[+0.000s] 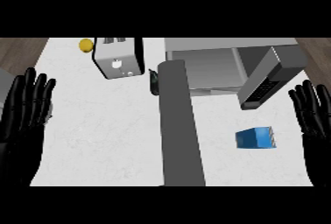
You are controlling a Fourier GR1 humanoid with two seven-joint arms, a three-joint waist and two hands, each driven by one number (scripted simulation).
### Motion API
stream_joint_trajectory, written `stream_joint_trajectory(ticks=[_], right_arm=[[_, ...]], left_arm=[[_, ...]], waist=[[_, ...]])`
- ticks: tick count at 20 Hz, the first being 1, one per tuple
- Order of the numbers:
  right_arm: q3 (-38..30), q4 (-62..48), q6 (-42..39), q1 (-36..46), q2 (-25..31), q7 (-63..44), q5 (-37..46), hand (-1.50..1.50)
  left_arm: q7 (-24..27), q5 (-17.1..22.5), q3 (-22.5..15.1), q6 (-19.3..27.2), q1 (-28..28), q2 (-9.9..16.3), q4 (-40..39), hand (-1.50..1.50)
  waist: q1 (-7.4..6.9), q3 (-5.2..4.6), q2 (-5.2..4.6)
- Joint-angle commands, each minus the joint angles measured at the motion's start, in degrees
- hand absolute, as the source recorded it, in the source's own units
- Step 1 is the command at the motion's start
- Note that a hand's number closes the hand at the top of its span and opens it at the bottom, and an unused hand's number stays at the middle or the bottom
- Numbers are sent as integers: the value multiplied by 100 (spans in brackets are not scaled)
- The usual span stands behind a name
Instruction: Pick up the milk, place it into the microwave and close the microwave
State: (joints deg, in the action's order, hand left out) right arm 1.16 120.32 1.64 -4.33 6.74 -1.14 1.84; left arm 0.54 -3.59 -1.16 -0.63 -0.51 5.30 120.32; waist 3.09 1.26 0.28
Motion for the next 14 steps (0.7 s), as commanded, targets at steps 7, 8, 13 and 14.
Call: stream_joint_trajectory(ticks=[7, 8, 13, 14], right_arm=[[-503, 1074, -1861, -1079, 668, 876, -2190, -150], [-640, 1114, -2088, -1417, 731, 1050, -2369, -150], [-1391, 1280, -2967, -2553, 795, 1671, -2990, -150], [-1376, 1268, -3034, -2571, 643, 1760, -2756, -150]], left_arm=[[-39, 405, -271, 940, 499, -515, -244, -150], [-34, 529, -48, 804, 506, -518, -160, -150], [546, 703, -597, 793, 1695, -526, 170, -150], [189, 693, -554, 693, 1617, -527, 623, -150]], waist=[[-146, -123, 21], [-163, -120, 16], [-239, -124, 11], [-273, -123, -2]])
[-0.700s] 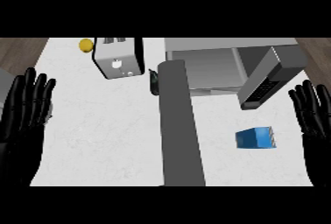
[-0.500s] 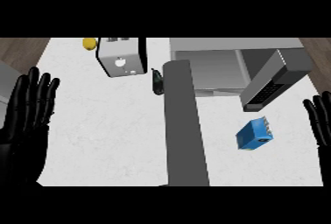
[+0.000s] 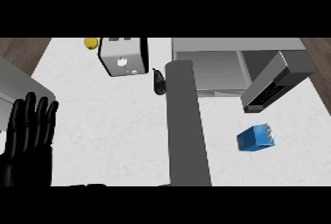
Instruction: Pick up the milk, place it into the microwave and close the microwave
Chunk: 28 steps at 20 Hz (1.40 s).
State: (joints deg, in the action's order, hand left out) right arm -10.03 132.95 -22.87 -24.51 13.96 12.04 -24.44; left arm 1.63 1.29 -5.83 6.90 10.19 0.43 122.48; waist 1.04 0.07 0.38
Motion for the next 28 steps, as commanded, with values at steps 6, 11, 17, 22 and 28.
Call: stream_joint_trajectory(ticks=[6, 11, 17, 22, 28], right_arm=[[-1055, -78, -1319, -1416, -346, 1084, -383, -150], [-961, 58, -1318, -1306, -729, 1148, 443, -150], [-900, -879, -1497, -679, -989, 1579, 1395, -150], [-650, -1113, -1162, -278, -1222, 1633, 2088, -150], [-670, -2039, -875, 307, -1132, 1993, 2581, -150]], left_arm=[[669, 470, -251, -437, 1773, 84, 807, -150], [1490, 350, -684, -729, 2926, 47, 975, -150], [1821, 478, -436, -921, 3118, 104, 821, -150], [2240, 1284, 240, -1521, 3654, 447, 852, -150], [2502, 1378, 467, -1804, 3930, 452, 845, -150]], waist=[[-75, -6, -4], [-140, -9, -3], [-144, -5, -22], [-181, -8, -22], [-170, -6, -27]])
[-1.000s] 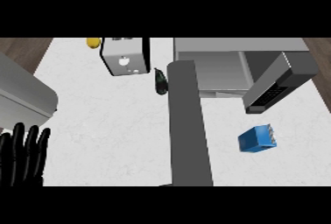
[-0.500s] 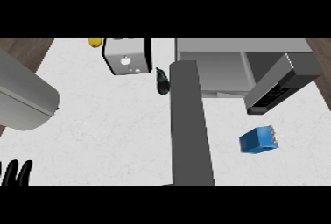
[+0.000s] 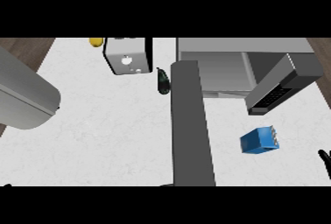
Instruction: Pick up the milk, place it into the microwave and close the microwave
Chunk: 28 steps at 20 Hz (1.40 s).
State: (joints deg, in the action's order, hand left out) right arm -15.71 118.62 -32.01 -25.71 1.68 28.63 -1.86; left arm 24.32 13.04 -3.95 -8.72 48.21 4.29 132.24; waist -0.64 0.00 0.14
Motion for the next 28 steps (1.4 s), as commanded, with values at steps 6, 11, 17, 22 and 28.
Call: stream_joint_trajectory(ticks=[6, 11, 17, 22, 28], right_arm=[[304, -1075, 489, 749, -97, 478, 1229, -150], [-14, -1942, 838, 1444, 146, 689, 1357, -150], [-171, -2982, 1369, 1896, 232, 1132, 1713, -150], [-53, -3968, 1559, 2453, 374, 1424, 1978, -150], [-146, -4830, 1144, 2628, 830, 1785, 1834, -150]], left_arm=[[357, 4, 239, -313, 510, -120, 44, -150], [257, -27, 46, -465, 701, -242, 331, -150], [763, 308, 638, -945, 827, -122, -141, -150], [472, 290, 554, -953, 826, -227, 107, -150], [980, 399, 756, -1407, 1347, -363, 22, -150]], waist=[[2, 2, -5], [-2, 4, -11], [-12, 2, -8], [-11, 4, -16], [-29, 3, -8]])
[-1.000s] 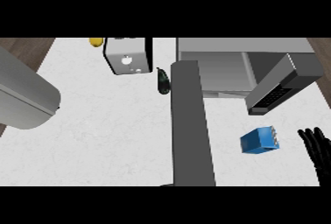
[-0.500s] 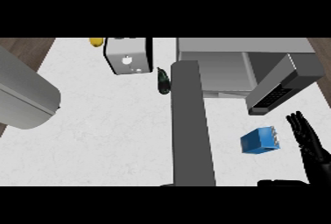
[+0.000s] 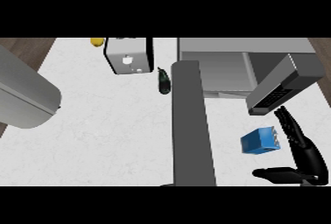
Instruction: Pick up the milk, place it into the microwave and close the microwave
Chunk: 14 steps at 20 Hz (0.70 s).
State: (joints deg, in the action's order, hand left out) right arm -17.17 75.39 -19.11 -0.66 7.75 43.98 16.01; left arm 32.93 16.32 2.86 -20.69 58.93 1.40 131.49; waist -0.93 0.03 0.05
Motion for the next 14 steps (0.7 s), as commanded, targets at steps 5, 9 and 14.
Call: stream_joint_trajectory(ticks=[5, 9, 14], right_arm=[[279, -1360, 432, 352, 55, 816, 438, -150], [167, -1861, 709, 403, 194, 1177, 429, 150], [35, -2970, 1497, 956, 399, 1753, 754, -150]], left_arm=[[215, -113, 74, -204, 199, -135, -98, -150], [159, 332, 620, -507, 169, 92, -148, -150], [197, -156, -76, -268, 134, -135, -114, -150]], waist=[[-17, 2, 0], [11, 0, 2], [-26, 5, -8]])
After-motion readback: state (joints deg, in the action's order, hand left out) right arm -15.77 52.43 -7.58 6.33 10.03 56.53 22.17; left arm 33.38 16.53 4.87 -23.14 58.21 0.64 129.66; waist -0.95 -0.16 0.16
